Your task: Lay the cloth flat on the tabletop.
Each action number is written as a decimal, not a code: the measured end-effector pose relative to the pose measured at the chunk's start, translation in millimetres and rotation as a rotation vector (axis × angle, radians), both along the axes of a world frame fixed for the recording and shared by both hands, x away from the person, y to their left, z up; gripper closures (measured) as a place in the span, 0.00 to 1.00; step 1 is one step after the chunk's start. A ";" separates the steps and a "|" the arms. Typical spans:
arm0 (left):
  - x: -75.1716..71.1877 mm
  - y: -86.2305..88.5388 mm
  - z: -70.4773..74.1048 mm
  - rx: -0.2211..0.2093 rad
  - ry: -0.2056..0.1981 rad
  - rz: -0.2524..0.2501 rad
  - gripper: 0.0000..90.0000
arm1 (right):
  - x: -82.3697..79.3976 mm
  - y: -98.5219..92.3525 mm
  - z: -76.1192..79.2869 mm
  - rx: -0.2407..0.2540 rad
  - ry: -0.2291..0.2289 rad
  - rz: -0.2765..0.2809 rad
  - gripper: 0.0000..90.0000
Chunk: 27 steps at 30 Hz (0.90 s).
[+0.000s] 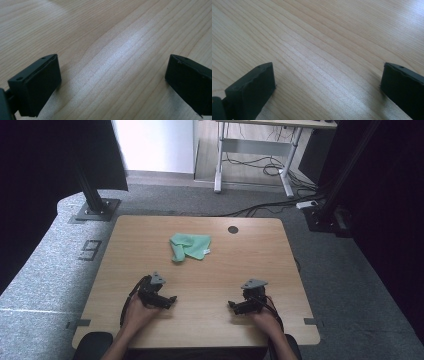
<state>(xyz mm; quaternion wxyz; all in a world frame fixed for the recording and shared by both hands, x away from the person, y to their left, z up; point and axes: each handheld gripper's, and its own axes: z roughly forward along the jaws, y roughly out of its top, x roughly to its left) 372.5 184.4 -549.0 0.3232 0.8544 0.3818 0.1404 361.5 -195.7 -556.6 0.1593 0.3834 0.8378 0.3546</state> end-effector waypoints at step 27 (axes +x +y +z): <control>4.5 -0.4 1.8 -0.002 0.001 0.016 0.05 | -1.3 -0.1 0.0 0.001 0.002 0.003 0.00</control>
